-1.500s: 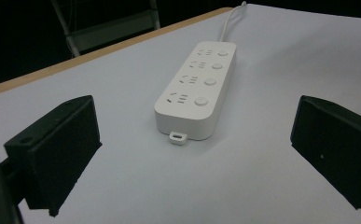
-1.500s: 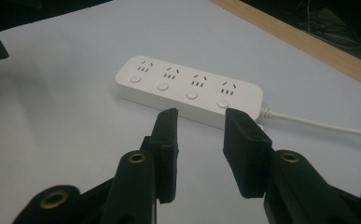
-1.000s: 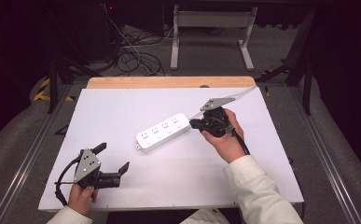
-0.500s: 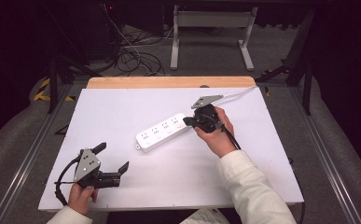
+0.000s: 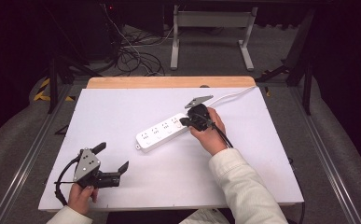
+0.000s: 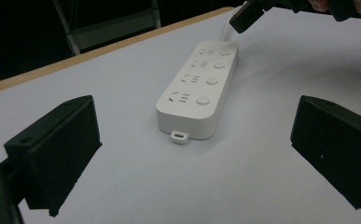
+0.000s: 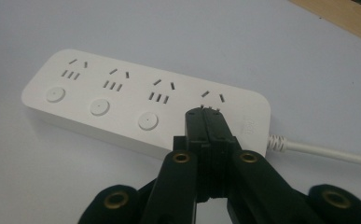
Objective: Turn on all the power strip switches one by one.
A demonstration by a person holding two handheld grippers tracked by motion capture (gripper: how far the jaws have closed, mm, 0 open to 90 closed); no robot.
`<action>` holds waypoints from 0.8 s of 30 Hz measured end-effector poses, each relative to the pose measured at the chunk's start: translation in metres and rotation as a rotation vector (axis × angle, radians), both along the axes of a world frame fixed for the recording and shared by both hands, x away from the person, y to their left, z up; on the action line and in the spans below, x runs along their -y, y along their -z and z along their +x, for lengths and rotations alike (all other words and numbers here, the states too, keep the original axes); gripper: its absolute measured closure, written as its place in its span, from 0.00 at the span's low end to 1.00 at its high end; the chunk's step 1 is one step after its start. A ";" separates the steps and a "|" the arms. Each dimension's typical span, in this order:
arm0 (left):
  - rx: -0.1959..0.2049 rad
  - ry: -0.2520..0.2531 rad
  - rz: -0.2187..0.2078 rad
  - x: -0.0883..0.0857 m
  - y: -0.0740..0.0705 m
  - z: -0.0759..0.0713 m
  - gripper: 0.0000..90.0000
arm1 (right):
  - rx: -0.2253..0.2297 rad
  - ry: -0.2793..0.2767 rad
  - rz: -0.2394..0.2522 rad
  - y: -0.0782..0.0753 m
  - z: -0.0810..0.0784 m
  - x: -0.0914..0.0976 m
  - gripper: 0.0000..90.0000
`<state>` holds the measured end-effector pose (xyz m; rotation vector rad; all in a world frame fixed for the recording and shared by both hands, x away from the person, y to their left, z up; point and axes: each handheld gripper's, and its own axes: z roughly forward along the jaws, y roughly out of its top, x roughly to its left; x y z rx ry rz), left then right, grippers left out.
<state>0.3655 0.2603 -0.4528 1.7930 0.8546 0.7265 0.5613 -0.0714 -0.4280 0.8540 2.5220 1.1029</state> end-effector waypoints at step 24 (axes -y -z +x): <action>0.000 0.000 0.002 -0.001 0.000 0.001 0.02 | -0.013 0.015 -0.032 0.022 0.012 -0.017 1.00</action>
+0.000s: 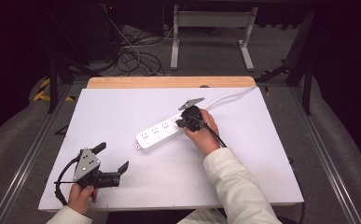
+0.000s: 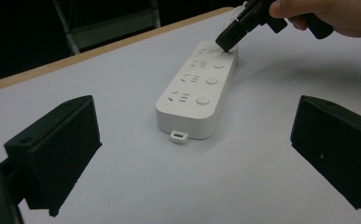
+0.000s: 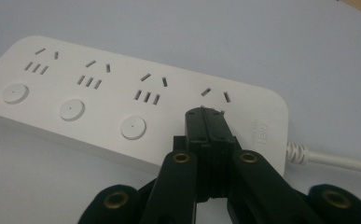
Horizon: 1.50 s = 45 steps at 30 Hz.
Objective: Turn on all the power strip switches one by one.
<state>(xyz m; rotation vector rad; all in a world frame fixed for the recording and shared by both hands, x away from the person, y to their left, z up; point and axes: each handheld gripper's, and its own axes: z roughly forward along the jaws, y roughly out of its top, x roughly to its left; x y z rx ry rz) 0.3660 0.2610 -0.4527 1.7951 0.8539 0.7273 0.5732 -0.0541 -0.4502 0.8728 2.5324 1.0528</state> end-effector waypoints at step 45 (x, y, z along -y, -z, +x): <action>-0.003 0.002 0.003 0.002 0.000 -0.001 0.02 | -0.002 0.032 0.004 0.005 -0.002 0.002 1.00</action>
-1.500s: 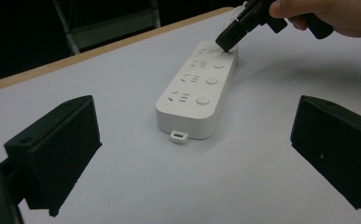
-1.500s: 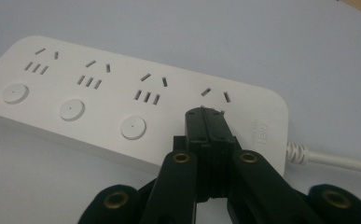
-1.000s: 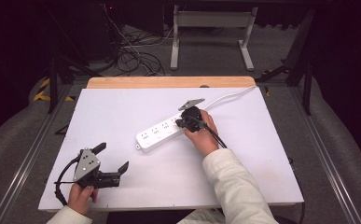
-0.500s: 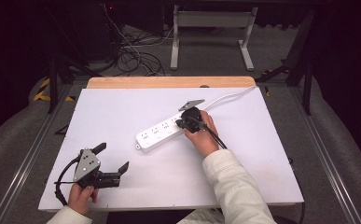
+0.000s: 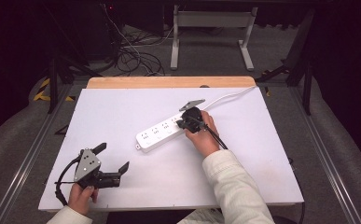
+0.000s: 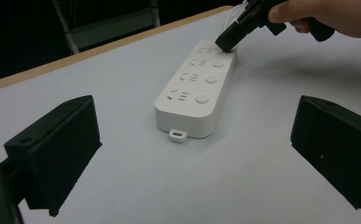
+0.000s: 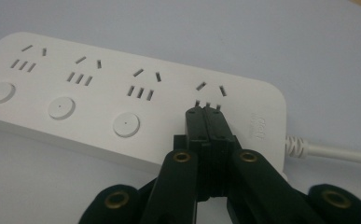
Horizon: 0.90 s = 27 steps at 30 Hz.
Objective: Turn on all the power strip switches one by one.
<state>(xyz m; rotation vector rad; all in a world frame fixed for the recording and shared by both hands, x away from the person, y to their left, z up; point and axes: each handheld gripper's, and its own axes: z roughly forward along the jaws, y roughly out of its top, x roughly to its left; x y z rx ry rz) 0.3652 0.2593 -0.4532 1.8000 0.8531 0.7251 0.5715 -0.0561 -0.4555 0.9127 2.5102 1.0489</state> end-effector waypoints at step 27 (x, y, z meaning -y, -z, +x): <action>-0.004 0.002 0.000 0.000 0.000 0.000 0.02 | -0.009 0.020 -0.023 -0.001 0.000 -0.003 1.00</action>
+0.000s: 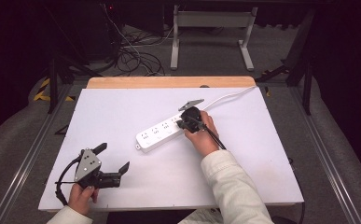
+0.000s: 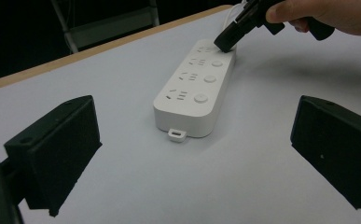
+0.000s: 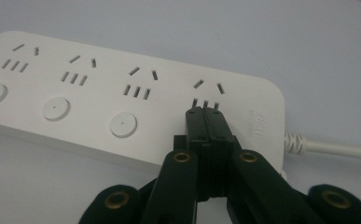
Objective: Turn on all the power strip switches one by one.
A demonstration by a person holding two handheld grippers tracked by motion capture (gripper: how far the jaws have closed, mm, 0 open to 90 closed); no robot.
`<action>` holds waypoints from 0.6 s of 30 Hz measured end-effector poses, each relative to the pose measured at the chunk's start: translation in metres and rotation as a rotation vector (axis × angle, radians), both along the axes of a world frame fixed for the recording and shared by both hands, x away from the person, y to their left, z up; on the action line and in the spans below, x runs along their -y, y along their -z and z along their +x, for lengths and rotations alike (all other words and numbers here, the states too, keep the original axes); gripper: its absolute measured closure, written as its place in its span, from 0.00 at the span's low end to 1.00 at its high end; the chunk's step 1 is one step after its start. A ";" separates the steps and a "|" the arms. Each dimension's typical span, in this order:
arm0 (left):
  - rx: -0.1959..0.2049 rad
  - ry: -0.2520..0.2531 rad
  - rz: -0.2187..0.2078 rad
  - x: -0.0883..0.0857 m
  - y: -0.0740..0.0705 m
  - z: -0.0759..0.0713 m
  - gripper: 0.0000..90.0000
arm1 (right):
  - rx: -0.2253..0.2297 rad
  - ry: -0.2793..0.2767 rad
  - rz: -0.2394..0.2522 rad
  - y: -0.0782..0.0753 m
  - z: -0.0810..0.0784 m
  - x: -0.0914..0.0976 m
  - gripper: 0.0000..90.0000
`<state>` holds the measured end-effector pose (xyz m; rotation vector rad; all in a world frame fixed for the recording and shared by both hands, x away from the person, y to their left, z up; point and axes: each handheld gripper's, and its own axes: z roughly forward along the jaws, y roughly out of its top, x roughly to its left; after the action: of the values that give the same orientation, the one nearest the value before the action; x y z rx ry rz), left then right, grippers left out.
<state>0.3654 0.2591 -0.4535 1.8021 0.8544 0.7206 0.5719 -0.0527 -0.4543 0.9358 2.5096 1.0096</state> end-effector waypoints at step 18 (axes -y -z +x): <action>0.000 -0.005 -0.012 -0.001 0.000 0.001 0.02 | 0.094 -0.073 0.082 -0.038 -0.017 -0.014 1.00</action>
<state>0.3660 0.2601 -0.4533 1.7896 0.8623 0.7173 0.5545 -0.0384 -0.4162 0.8043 2.4574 1.1593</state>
